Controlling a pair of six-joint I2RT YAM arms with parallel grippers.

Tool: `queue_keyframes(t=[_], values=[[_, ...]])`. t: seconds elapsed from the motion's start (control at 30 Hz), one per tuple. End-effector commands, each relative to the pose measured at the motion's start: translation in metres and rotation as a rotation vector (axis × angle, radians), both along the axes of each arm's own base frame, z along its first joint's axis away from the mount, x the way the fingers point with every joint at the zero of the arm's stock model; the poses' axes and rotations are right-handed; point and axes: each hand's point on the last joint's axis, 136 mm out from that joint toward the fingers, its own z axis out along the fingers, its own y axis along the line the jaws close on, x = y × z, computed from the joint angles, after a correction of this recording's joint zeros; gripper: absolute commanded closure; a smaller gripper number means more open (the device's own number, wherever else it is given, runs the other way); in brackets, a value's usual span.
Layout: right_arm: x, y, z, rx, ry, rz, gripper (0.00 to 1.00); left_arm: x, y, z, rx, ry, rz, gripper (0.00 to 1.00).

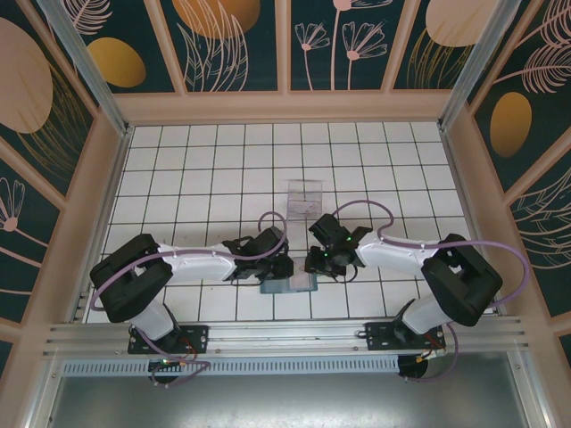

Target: Take the credit cards out of the card holder

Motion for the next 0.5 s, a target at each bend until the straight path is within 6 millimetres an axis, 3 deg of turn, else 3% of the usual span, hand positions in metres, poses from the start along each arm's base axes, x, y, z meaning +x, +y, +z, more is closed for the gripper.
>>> queue_keyframes(t=[0.0,0.23,0.47], values=[[-0.004,0.000,-0.005,-0.019,0.018,0.005,0.67,-0.003,0.009,-0.011,0.070,0.015,-0.012,0.79],[-0.004,-0.003,-0.006,-0.031,0.023,-0.005,0.60,0.002,0.025,-0.005,0.139,-0.025,0.013,0.83],[-0.004,-0.002,-0.006,-0.028,0.023,-0.004,0.62,0.007,0.023,0.009,0.111,-0.053,0.029,0.84]])
